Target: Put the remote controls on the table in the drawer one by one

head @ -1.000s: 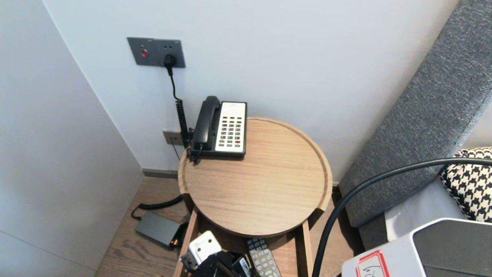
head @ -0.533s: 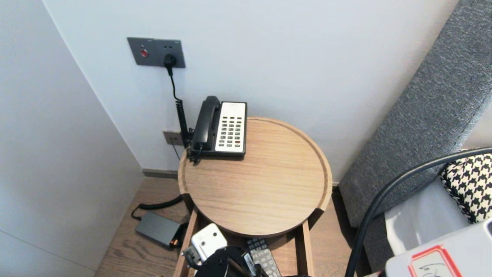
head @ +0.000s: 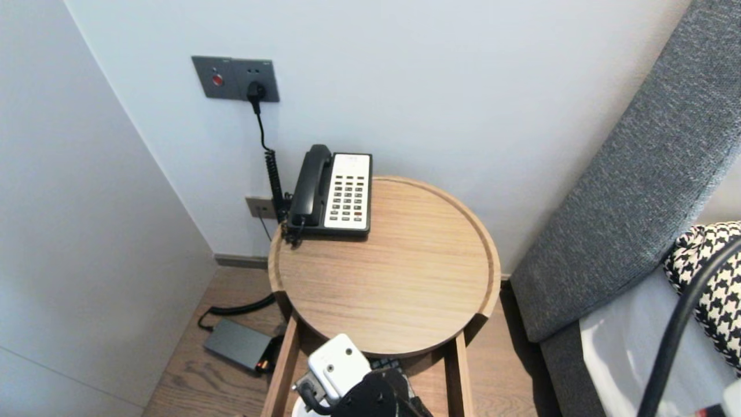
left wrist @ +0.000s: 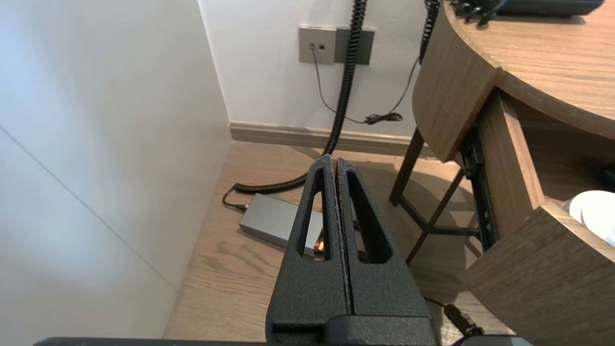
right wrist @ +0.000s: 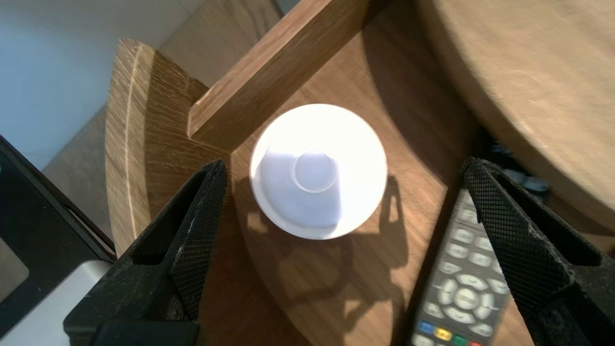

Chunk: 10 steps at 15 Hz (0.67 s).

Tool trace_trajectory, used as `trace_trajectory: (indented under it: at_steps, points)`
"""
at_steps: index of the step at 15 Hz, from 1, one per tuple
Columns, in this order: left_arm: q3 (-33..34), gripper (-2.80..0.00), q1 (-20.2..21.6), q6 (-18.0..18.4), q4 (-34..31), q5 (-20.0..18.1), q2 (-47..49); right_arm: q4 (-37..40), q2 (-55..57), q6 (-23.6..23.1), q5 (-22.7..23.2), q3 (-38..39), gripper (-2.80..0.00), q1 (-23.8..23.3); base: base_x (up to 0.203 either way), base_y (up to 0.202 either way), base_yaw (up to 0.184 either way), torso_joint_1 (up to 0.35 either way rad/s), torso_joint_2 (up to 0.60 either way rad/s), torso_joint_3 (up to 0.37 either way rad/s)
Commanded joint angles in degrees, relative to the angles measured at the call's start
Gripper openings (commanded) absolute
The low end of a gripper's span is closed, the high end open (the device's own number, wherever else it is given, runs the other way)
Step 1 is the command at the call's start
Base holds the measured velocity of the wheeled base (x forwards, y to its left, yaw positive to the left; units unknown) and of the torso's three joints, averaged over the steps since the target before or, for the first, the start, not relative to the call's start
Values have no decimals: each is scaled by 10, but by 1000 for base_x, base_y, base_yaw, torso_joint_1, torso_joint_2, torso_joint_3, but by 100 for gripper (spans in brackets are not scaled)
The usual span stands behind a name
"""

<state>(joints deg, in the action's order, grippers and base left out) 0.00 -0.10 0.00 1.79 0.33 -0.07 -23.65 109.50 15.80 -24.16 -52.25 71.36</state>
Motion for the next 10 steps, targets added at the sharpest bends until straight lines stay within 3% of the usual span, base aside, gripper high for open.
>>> trace_trajectory:
  at_steps: [1,6,10]
  points:
    - [5,-280,0,0,1,0,0,-4,-38,1,-2,30,0,1,0,0,0,0,0,0]
    - [5,-280,0,0,1,0,0,-1,-91,2,-3,83,0,-7,0,0,0,0,0,0]
    - [5,-280,0,0,1,0,0,4,-143,4,-3,108,0,-68,0,0,0,0,0,0]
